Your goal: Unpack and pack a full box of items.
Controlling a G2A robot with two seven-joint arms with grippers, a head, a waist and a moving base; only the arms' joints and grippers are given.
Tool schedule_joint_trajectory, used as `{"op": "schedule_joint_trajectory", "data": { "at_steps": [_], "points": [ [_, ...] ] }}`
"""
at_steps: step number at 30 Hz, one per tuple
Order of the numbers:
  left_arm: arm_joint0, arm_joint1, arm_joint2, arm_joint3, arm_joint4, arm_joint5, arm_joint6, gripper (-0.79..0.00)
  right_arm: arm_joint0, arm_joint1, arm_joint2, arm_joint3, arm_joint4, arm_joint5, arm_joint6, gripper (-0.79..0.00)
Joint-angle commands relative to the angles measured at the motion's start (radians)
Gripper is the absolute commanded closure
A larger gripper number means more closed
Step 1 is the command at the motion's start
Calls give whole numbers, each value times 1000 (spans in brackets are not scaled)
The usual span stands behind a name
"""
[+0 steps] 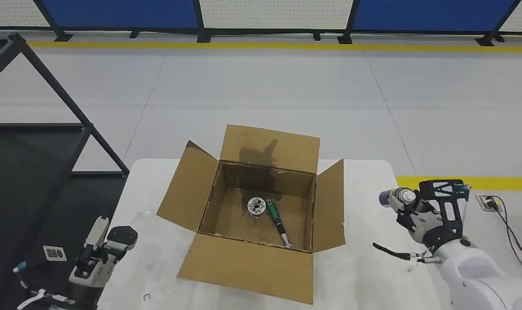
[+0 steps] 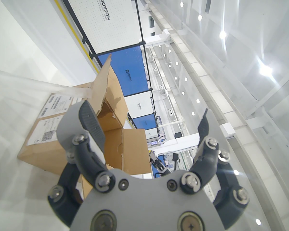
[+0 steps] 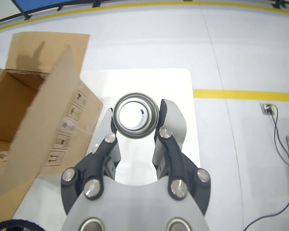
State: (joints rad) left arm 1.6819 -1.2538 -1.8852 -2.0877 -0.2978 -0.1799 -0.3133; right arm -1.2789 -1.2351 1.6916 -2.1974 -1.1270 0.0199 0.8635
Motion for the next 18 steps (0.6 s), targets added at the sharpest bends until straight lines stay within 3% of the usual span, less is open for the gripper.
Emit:
{"op": "schedule_joint_trajectory", "data": {
  "at_steps": [1, 6, 18],
  "points": [
    [0, 0, 0, 0, 0, 0, 0, -785, -1, 1, -25, -59, -27, -9, 5, 0],
    [0, 0, 0, 0, 0, 0, 0, -785, 26, 2, -108, -153, -61, -27, 20, 0],
    [0, 0, 0, 0, 0, 0, 0, -785, 261, -20, -434, -91, -30, 33, 122, 0]
  ]
}}
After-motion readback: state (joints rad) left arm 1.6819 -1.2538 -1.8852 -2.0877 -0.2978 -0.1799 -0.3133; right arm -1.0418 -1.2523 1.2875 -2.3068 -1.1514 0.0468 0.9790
